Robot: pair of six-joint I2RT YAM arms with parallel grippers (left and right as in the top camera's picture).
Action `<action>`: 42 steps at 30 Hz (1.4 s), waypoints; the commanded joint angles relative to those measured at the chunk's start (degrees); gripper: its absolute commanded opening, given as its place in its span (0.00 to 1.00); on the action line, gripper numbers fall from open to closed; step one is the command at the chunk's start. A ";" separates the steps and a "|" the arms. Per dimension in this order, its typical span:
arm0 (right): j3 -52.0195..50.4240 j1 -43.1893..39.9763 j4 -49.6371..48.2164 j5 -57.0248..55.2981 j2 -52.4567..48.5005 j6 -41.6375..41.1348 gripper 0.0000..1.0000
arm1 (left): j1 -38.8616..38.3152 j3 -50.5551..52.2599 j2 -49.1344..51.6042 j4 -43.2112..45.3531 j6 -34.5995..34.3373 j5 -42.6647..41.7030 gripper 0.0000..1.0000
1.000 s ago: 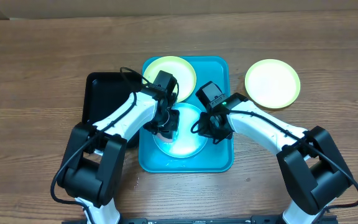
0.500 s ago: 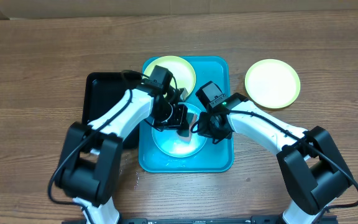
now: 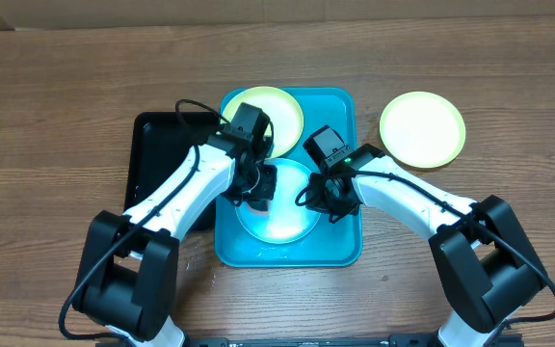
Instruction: Clean dirty plates on tray and stack at the side
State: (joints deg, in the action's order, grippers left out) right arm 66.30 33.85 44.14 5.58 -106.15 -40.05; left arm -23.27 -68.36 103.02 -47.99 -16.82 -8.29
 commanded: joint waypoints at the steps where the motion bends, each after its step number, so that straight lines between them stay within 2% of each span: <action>1: -0.35 0.28 -0.52 -0.37 0.52 -0.26 0.04 | -0.28 2.34 2.64 1.73 -3.08 4.42 0.04; 6: -0.35 0.28 -0.55 -0.37 0.52 -0.24 0.04 | -0.28 3.54 6.12 3.30 -6.82 4.39 0.04; 17: -0.35 0.28 -0.55 -0.37 0.52 -0.26 0.04 | -0.22 3.10 6.69 5.77 -2.40 -16.92 0.04; 24: -0.35 0.28 -0.52 -0.37 0.52 -0.24 0.04 | 0.39 -2.38 4.35 5.33 0.15 -23.12 0.04; 28: -0.35 0.28 -0.50 -0.37 0.52 -0.24 0.04 | 0.39 -5.07 2.19 4.22 1.86 -21.53 0.04; 37: -0.35 0.28 -0.52 -0.37 0.52 -0.24 0.04 | 0.37 -4.52 1.66 -1.33 1.79 -1.25 0.04; 42: -0.35 0.28 -0.52 -0.37 0.52 -0.24 0.04 | 0.44 -2.97 1.66 -1.42 1.18 5.95 0.04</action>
State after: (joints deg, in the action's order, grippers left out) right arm 66.30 33.85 44.12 5.56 -106.15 -40.07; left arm -22.52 -72.31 105.97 -49.56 -16.29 -10.26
